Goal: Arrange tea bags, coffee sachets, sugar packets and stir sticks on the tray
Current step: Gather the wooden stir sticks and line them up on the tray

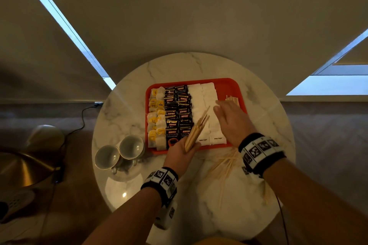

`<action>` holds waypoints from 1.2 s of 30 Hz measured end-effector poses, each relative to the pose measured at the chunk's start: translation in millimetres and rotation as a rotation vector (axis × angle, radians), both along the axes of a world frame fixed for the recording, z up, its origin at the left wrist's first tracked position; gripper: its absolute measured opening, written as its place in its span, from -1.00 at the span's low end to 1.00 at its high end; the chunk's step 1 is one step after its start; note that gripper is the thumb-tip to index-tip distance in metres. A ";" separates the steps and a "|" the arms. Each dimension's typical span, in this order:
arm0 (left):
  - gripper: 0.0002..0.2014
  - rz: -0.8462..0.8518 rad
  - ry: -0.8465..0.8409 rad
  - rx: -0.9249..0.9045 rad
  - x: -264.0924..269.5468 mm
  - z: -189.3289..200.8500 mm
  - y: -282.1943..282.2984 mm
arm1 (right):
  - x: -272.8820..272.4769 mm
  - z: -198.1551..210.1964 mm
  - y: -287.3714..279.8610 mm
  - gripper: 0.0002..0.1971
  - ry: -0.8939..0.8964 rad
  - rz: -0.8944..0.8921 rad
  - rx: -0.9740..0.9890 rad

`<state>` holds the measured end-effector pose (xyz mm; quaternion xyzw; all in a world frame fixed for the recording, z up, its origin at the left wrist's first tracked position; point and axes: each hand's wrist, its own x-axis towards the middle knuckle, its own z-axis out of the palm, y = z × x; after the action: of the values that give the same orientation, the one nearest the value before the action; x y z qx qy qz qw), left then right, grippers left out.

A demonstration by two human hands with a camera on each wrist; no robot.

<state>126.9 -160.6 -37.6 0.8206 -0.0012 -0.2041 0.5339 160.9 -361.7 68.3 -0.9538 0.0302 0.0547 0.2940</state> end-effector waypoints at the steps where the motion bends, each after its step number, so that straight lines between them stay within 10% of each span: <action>1: -0.77 -0.036 0.007 0.037 -3.1 -1.9 1.4 | 5.1 1.8 1.2 -0.47 -0.039 -0.031 0.044; 7: -0.73 -0.214 -0.052 0.138 -1.0 9.4 -13.1 | -0.3 -14.8 32.7 -0.47 0.361 0.125 0.054; 18: -0.55 -0.352 0.025 0.096 16.1 32.5 -20.0 | -9.8 -30.4 9.8 -0.69 0.240 -0.014 0.080; 25: -0.31 0.196 0.348 -0.176 25.0 36.5 -15.7 | -15.3 -34.0 -12.7 -0.67 0.192 -0.244 0.171; 36: -0.07 0.587 0.659 -0.325 35.4 32.7 -25.7 | -15.8 -36.1 -0.7 -0.68 0.050 -0.305 0.230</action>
<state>162.4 -186.3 -4.9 0.5833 0.3685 -0.2916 0.6625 145.1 -362.4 32.1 -0.8965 0.1754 0.0363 0.4051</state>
